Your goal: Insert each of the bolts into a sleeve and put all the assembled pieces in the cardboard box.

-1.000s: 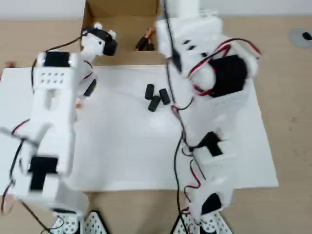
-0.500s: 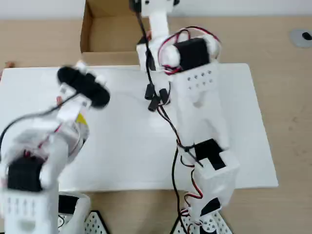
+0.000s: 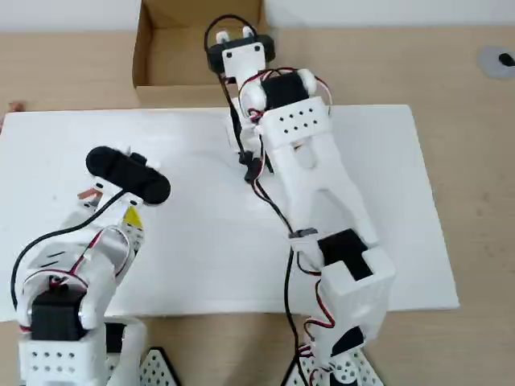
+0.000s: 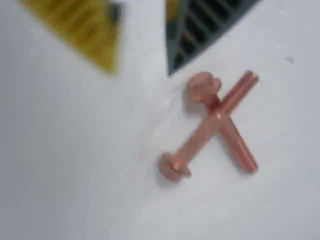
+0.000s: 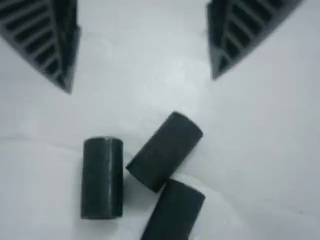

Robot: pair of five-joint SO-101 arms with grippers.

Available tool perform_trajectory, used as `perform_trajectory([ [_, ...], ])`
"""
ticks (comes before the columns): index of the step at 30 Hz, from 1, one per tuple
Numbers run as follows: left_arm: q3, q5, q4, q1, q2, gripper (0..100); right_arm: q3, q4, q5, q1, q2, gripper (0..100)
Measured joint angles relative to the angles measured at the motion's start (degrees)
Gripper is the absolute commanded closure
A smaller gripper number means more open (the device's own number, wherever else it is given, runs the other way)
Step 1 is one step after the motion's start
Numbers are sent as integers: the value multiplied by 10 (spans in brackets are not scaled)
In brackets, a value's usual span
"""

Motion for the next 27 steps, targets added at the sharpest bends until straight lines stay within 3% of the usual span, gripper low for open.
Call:
perform_trajectory([
  [6, 1, 7, -108, -41, 70, 796, 66, -44, 0, 0, 0, 785],
  [11, -9, -13, -188, -76, 220, 798, 94, -47, 0, 0, 0, 785],
  [19, -202, -134, -143, -78, 517, 800, 99, -47, 0, 0, 0, 785],
  [27, -367, -329, -55, -91, 718, 800, 99, -47, 0, 0, 0, 785],
])
